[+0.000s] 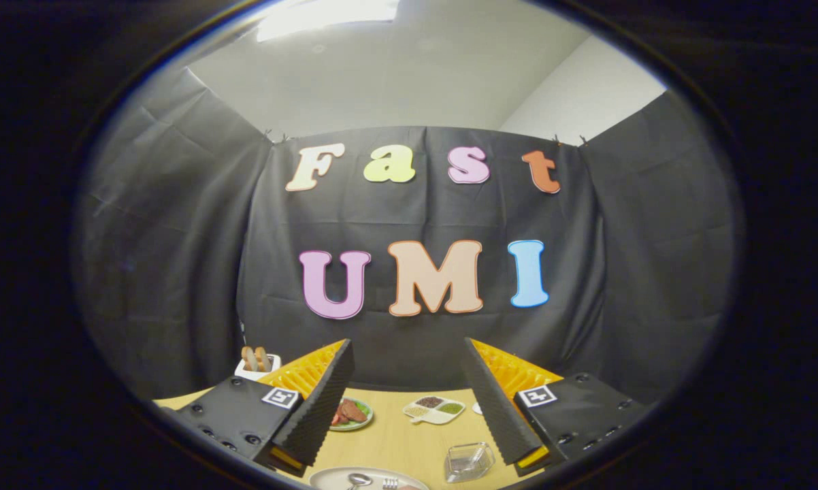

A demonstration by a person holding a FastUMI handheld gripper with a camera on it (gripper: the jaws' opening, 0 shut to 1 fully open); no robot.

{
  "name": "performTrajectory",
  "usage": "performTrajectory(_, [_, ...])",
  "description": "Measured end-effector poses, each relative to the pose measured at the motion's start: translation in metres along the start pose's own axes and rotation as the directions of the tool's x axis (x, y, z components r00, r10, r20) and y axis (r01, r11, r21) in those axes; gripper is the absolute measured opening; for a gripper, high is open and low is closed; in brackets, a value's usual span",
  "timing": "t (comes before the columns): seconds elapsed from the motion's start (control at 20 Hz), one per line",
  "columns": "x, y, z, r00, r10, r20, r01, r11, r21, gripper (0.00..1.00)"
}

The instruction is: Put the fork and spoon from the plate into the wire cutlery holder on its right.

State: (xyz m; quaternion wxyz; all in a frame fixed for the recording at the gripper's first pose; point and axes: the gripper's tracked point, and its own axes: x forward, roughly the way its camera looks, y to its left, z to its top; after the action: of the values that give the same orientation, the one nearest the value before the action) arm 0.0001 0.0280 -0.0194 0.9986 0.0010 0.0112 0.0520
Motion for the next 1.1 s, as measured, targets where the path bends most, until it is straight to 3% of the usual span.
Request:
performTrajectory(0.7, [0.008, 0.014, -0.047, 0.993, 0.052, -0.103, -0.055, 0.998, -0.024, 1.0])
performTrajectory(1.1, [0.007, 0.019, -0.097, 0.971, 0.085, -0.222, -0.092, 0.995, -0.022, 1.0])
